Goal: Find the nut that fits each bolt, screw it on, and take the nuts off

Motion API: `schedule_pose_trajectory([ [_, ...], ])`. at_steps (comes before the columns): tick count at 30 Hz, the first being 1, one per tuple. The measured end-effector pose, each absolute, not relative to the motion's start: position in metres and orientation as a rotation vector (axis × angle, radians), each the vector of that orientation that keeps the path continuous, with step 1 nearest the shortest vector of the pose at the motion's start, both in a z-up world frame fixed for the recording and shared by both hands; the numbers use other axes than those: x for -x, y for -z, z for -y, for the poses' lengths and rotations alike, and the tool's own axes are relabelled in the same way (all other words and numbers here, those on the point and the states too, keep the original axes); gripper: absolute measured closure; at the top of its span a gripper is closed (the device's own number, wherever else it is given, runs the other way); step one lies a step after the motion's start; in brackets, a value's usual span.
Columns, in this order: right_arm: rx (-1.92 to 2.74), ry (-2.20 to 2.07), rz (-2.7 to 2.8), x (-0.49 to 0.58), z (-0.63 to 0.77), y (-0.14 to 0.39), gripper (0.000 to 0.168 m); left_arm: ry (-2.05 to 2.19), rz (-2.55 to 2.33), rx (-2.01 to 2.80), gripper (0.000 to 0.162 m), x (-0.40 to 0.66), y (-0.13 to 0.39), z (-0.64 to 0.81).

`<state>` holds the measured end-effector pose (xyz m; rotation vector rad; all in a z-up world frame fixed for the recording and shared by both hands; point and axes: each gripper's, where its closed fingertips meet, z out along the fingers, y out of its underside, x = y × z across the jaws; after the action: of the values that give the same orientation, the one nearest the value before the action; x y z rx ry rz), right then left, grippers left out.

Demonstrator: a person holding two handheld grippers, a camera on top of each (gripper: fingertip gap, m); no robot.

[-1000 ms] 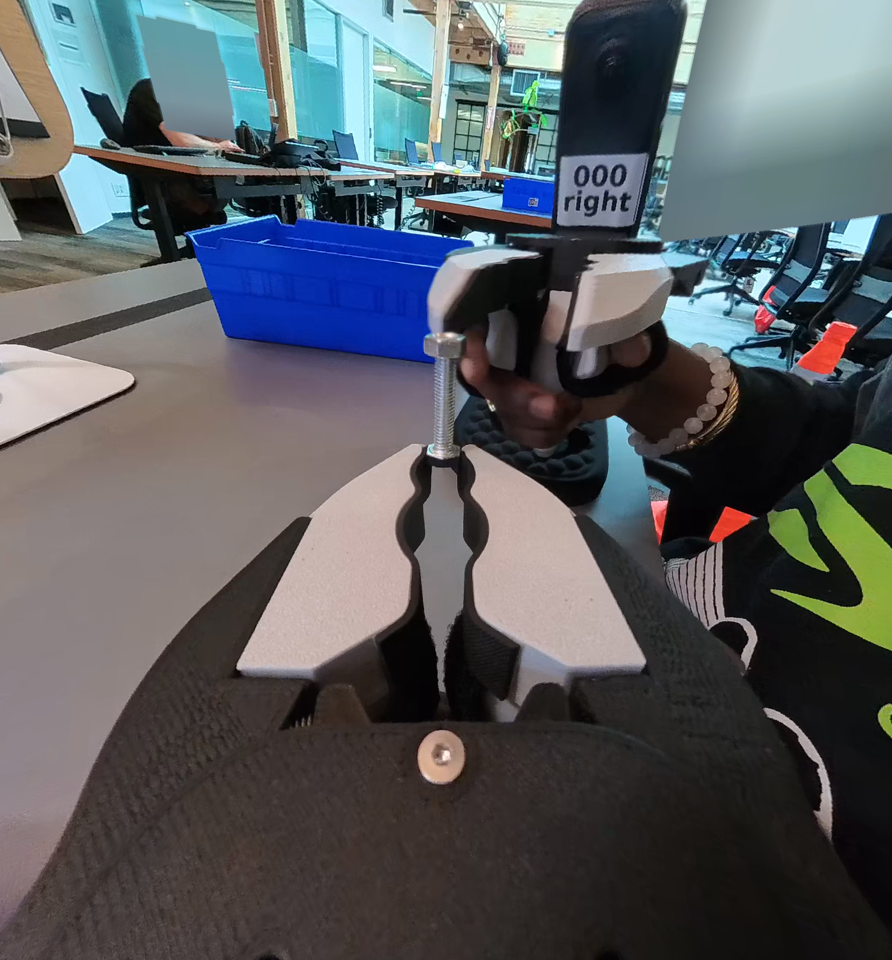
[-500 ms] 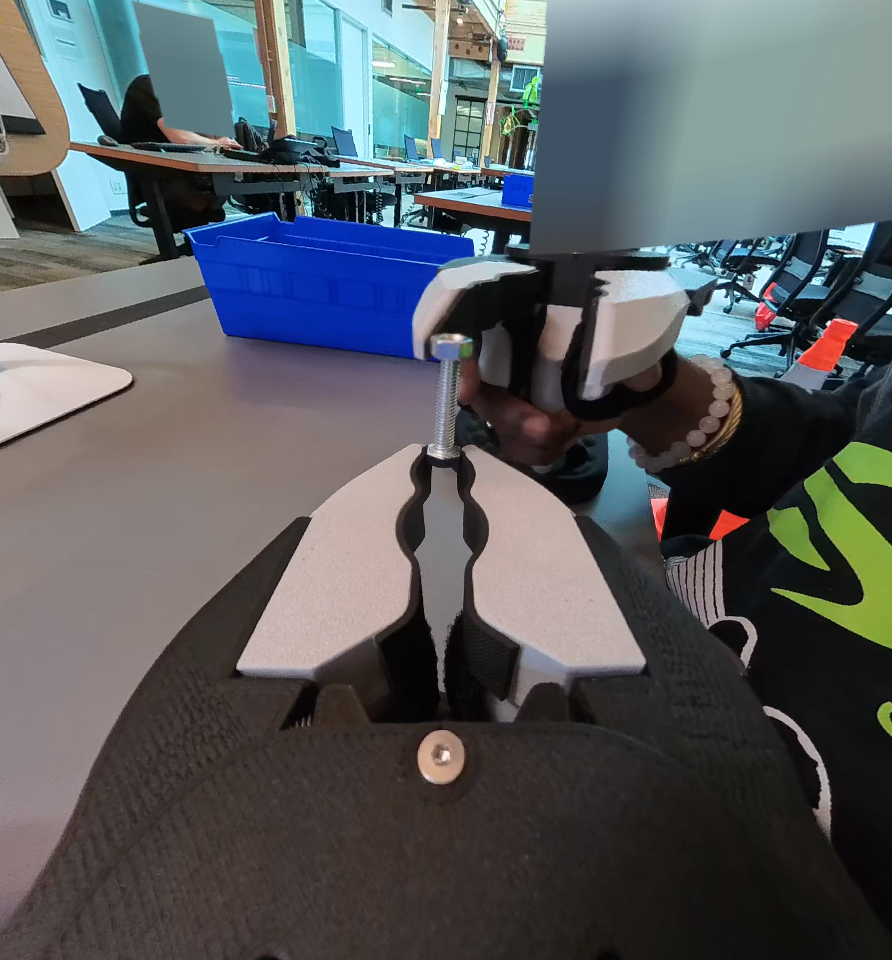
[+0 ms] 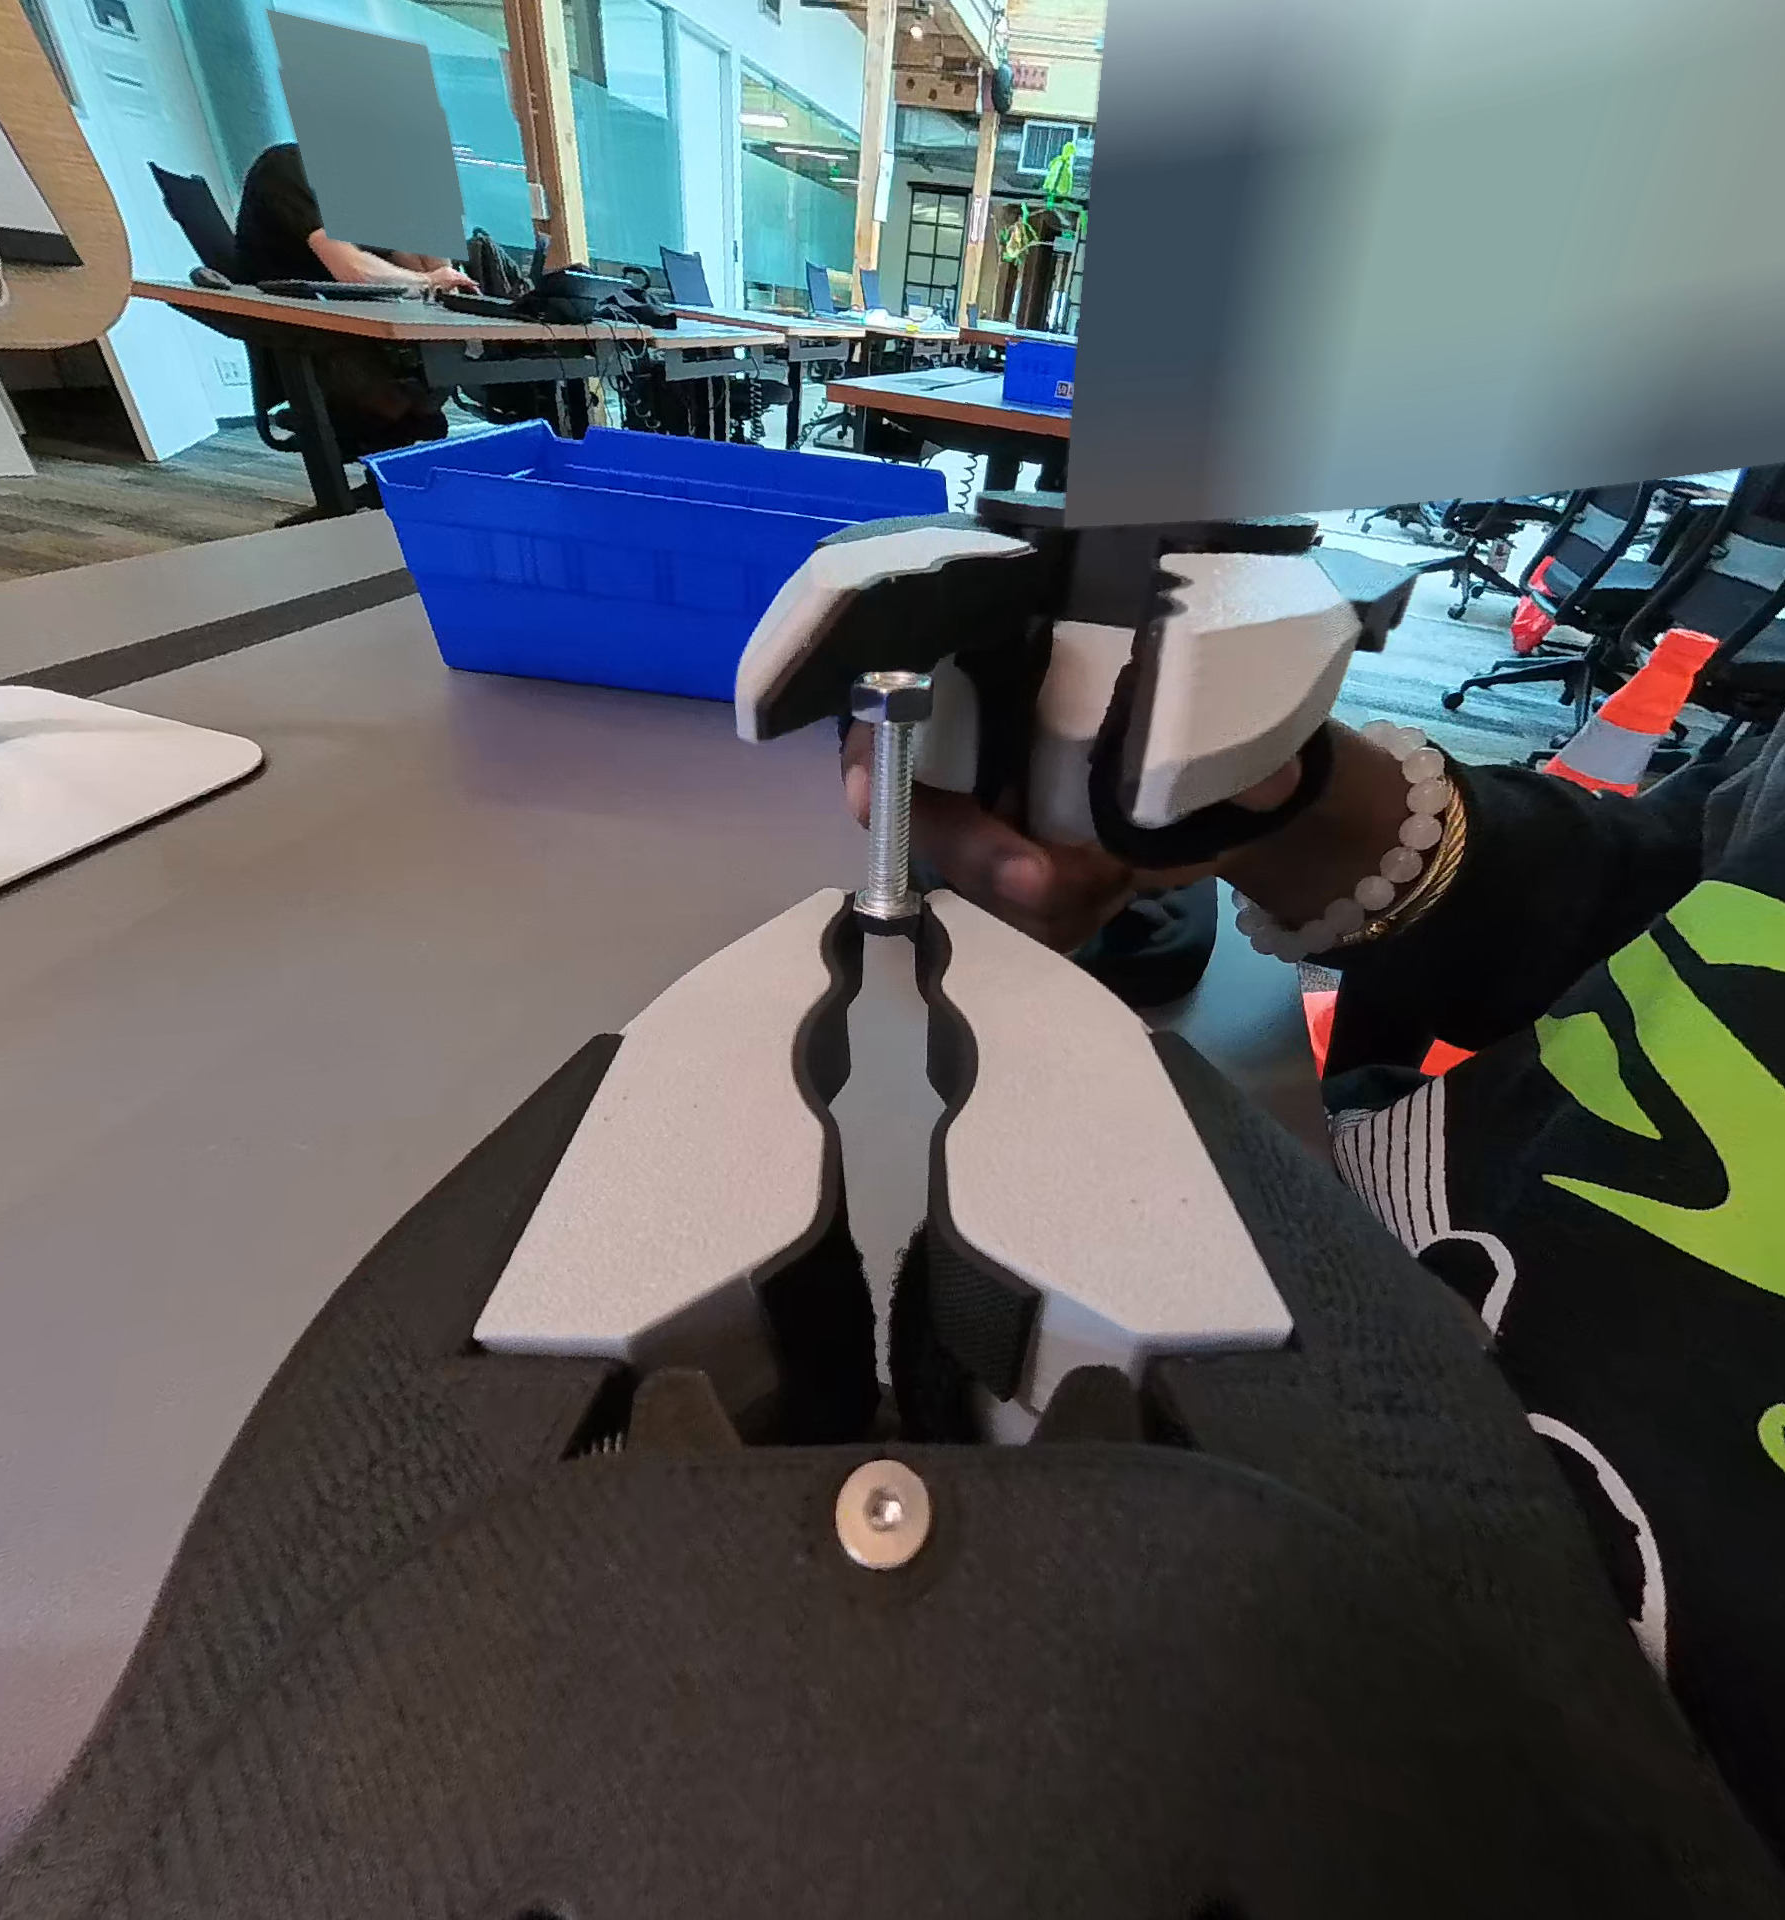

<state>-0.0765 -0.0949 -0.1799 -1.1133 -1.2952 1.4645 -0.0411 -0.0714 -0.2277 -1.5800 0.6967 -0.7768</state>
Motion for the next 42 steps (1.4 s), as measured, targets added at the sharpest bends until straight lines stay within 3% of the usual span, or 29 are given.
schedule_pose_trajectory([
  [7, 1.129, -1.44, 1.27, 0.062, 0.092, 0.18, 0.133, 0.776, -0.691, 1.58, 0.152, 0.042, 0.227, 0.071],
  [11, 1.12, -1.445, 1.246, 0.052, 0.092, 0.178, 0.146, 0.778, -0.685, 1.581, 0.152, 0.042, 0.227, 0.071],
  [21, 1.116, -1.44, 1.285, 0.074, 0.092, 0.181, 0.129, 0.777, -0.701, 1.583, 0.152, 0.041, 0.228, 0.072],
  [33, 1.119, -1.418, 1.272, 0.063, 0.092, 0.181, 0.132, 0.776, -0.686, 1.581, 0.152, 0.042, 0.227, 0.071],
  [38, 1.115, -1.406, 1.262, 0.052, 0.093, 0.181, 0.144, 0.776, -0.684, 1.583, 0.152, 0.042, 0.227, 0.071],
  [42, 1.129, -1.416, 1.214, 0.056, 0.085, 0.179, 0.137, 0.775, -0.688, 1.583, 0.152, 0.042, 0.228, 0.071],
])
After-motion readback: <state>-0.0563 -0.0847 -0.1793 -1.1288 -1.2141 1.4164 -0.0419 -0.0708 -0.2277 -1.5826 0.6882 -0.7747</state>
